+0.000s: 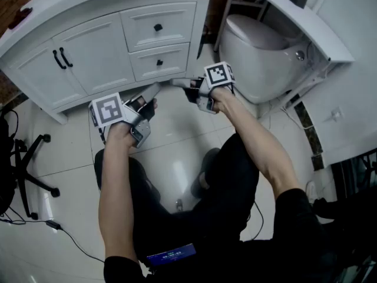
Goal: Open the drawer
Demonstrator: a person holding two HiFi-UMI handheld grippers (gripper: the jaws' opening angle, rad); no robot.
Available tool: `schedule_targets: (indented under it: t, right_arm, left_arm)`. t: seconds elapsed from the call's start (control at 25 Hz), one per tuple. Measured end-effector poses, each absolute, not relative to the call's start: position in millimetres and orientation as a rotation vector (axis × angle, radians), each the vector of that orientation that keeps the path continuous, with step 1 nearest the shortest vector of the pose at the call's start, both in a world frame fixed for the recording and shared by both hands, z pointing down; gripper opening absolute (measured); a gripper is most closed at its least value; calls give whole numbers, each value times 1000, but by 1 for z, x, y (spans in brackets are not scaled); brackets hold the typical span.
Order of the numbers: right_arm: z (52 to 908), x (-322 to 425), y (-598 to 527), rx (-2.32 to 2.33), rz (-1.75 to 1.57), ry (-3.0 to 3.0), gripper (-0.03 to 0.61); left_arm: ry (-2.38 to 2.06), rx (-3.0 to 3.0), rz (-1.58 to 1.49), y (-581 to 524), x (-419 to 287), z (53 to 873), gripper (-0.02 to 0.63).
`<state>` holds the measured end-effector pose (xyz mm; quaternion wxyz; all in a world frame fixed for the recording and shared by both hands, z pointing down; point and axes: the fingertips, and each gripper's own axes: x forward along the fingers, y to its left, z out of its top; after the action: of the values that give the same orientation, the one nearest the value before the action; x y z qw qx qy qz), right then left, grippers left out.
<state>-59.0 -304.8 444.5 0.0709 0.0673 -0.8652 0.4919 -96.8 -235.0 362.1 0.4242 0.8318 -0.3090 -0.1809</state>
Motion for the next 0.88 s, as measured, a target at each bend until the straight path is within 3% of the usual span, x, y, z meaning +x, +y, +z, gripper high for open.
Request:
schedule_targets:
  t: [0.88]
  right_arm:
    - [524,-66,-426,342,1633,-2521,229]
  left_arm:
    - [-822,2013,-408,-323,-110,407,0]
